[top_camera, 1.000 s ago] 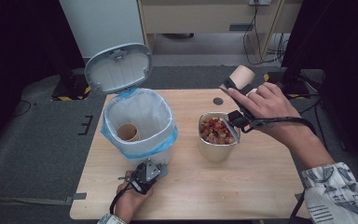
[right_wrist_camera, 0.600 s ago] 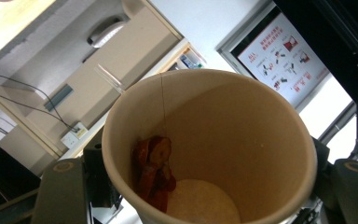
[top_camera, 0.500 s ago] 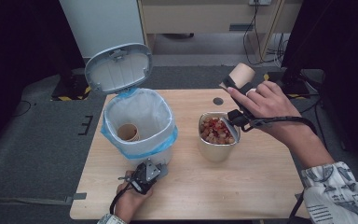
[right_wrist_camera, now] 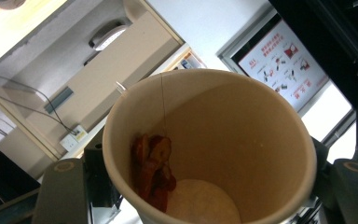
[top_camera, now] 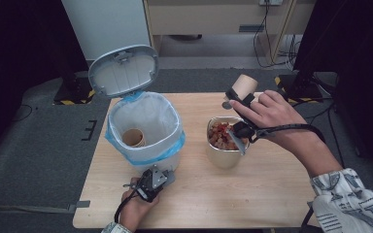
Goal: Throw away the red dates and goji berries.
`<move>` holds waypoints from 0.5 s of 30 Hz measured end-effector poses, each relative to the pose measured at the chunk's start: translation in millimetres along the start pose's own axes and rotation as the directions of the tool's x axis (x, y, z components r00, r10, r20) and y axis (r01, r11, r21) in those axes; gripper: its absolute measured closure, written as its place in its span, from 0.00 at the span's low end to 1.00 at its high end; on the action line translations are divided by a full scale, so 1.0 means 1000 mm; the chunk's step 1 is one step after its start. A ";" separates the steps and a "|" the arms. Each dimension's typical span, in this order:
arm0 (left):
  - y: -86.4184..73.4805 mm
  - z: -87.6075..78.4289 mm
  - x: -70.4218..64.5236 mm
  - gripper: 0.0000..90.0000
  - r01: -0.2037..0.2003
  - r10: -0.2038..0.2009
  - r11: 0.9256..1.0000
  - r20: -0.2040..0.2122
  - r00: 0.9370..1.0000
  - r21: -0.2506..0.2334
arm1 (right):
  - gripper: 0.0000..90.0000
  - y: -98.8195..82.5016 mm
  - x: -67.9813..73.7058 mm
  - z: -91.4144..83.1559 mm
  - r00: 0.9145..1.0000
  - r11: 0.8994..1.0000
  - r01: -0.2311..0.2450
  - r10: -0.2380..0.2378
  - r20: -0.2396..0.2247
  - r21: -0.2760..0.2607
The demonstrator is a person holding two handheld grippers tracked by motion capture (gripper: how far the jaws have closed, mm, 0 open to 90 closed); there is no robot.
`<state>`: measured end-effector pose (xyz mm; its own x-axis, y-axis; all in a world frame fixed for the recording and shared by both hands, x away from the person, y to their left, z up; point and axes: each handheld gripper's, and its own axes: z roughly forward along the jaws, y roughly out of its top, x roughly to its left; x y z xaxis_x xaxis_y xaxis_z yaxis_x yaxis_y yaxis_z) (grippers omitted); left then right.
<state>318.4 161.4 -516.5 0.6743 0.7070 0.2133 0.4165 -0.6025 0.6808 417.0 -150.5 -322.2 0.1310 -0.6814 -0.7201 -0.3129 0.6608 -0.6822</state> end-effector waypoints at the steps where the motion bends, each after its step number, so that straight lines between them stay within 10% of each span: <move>1: 0.000 0.000 0.000 1.00 0.000 0.000 1.000 0.000 1.000 0.000 | 0.34 -0.006 -0.005 -0.001 0.997 0.998 -0.060 0.060 0.038 0.015; 15: 0.000 0.000 0.000 1.00 -0.002 0.002 1.000 0.000 1.000 0.000 | 0.34 0.003 0.006 0.000 0.999 0.999 -0.041 0.041 0.012 -0.016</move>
<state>318.4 161.4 -516.5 0.6747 0.7061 0.2148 0.4156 -0.6040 0.6801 416.8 -153.0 -328.3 0.1293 -0.6501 -0.7488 -0.3328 0.6829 -0.6503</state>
